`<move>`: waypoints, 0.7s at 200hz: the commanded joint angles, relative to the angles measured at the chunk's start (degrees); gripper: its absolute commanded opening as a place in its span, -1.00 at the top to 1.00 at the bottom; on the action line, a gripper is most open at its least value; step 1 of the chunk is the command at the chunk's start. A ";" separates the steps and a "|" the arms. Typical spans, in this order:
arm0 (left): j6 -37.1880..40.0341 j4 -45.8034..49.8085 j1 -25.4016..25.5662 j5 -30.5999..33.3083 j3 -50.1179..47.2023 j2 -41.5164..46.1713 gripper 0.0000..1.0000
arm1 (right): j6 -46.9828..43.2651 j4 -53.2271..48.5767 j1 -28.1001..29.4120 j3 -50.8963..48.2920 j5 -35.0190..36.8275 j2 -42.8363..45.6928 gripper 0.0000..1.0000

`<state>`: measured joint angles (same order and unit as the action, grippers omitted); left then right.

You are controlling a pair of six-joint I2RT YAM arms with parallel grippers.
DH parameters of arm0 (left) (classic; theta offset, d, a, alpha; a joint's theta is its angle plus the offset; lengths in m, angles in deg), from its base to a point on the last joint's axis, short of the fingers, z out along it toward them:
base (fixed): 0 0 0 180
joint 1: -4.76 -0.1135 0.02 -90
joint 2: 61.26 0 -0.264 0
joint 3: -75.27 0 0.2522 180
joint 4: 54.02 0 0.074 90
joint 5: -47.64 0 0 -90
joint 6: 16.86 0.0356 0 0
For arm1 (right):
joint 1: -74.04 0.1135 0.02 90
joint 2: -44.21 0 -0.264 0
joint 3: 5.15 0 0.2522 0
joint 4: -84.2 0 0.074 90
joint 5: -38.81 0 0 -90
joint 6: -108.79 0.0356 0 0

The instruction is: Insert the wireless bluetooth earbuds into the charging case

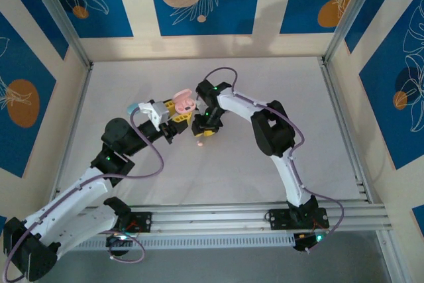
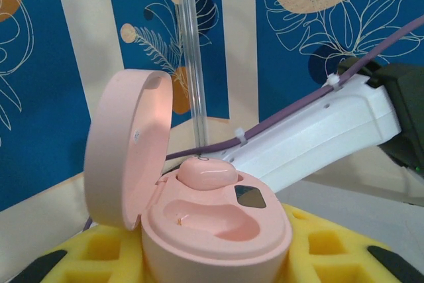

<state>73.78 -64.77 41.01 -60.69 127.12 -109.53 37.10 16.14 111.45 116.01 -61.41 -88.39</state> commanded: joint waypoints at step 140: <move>0.17 -1.63 0.33 -0.56 2.37 -1.69 0.28 | -13.22 -7.28 8.21 1.59 -1.17 0.04 0.29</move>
<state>73.74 -64.71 41.01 -60.71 127.23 -110.97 26.59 11.04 118.07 118.87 -60.62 -90.53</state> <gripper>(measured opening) 0.363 0.341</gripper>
